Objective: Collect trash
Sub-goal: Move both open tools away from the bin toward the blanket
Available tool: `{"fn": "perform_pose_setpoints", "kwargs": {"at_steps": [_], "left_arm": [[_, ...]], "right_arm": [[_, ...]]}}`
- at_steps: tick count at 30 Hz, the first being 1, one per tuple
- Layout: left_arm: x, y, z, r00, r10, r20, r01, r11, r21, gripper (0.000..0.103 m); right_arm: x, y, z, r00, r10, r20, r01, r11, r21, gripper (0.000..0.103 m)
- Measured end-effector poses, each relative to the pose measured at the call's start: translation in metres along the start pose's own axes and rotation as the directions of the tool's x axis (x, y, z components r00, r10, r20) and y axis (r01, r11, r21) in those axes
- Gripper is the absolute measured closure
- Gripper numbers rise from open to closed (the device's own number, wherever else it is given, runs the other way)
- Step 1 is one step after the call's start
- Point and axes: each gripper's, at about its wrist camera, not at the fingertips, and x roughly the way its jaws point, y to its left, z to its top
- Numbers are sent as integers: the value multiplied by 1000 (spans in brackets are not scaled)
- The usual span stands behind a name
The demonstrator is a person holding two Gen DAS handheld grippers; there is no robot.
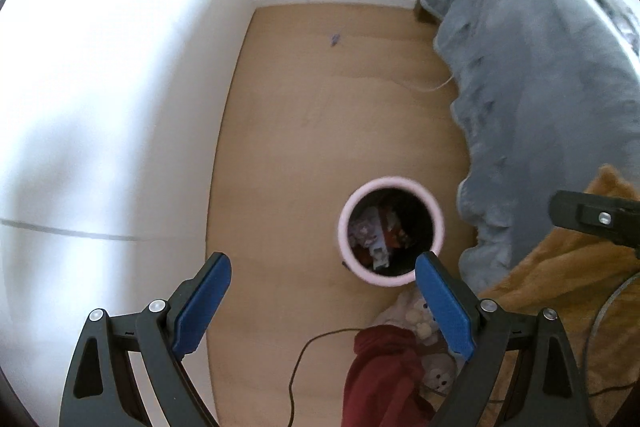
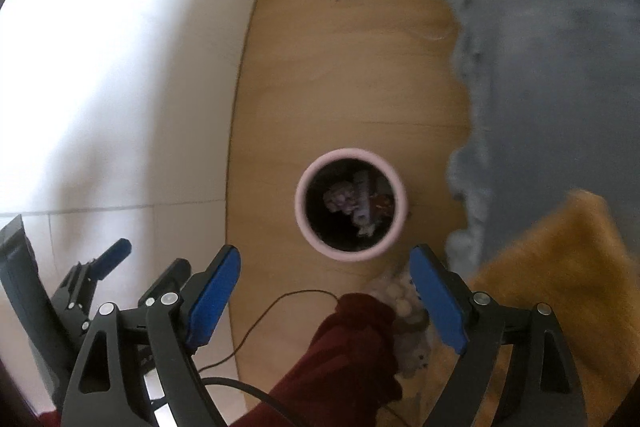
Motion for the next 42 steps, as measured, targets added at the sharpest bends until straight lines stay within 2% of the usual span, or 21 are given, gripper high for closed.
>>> {"fn": "perform_pose_setpoints", "kwargs": {"at_steps": [4,6,8,10,13,15,17,20,21,22,23,28,32,33,35,40,42], "left_arm": [[-46,-32,21,999,-14,52,10,997,81,10],[-68,-64,34,996,-72,58,63,987,147,10],[-89,-100,41,987,-142,68,124,968,218,10],[-114,-145,45,972,-218,85,181,931,318,10],[-150,-224,43,949,-305,83,228,842,489,10],[-175,-279,36,930,-361,76,252,773,582,10],[-193,-324,27,911,-410,51,282,707,648,10],[-218,-401,7,888,-459,0,296,574,763,10],[-225,-422,0,881,-472,-15,300,534,790,10],[-233,-443,-7,873,-486,-32,305,494,814,10],[-241,-470,-19,862,-503,-57,311,437,844,10],[-270,-570,-71,834,-533,-140,293,214,932,10],[-277,-624,-110,817,-538,-205,288,74,955,10],[-275,-637,-118,817,-537,-210,281,53,958,10],[-268,-663,-129,825,-521,-220,277,34,960,10],[-247,-702,-150,838,-462,-290,336,18,942,10],[-238,-716,-163,840,-443,-313,349,0,937,10]], "right_arm": [[-63,-9,-12,998,-2,58,0,999,41,18],[-104,-23,-25,995,17,100,-27,995,96,18],[-152,-46,-46,984,24,174,-54,984,171,18],[-197,-77,-74,968,-25,249,-42,965,259,18],[-247,-126,-119,942,-109,317,-32,912,409,17],[-274,-163,-154,928,-161,335,-39,855,518,17],[-299,-203,-196,912,-228,341,-41,777,628,17],[-327,-243,-246,886,-312,342,-48,672,739,17],[-338,-259,-269,874,-343,345,-65,621,781,17],[-344,-270,-283,865,-359,350,-83,586,806,17],[-355,-286,-305,851,-384,357,-109,537,836,17],[-375,-340,-377,810,-474,346,-190,346,919,17],[-374,-378,-428,805,-502,317,-234,222,947,17],[-372,-389,-441,807,-508,303,-239,189,953,17],[-368,-405,-459,813,-508,284,-242,149,959,17],[-351,-450,-491,832,-490,262,-260,72,963,17],[-345,-462,-498,838,-481,260,-270,50,962,17]]}}
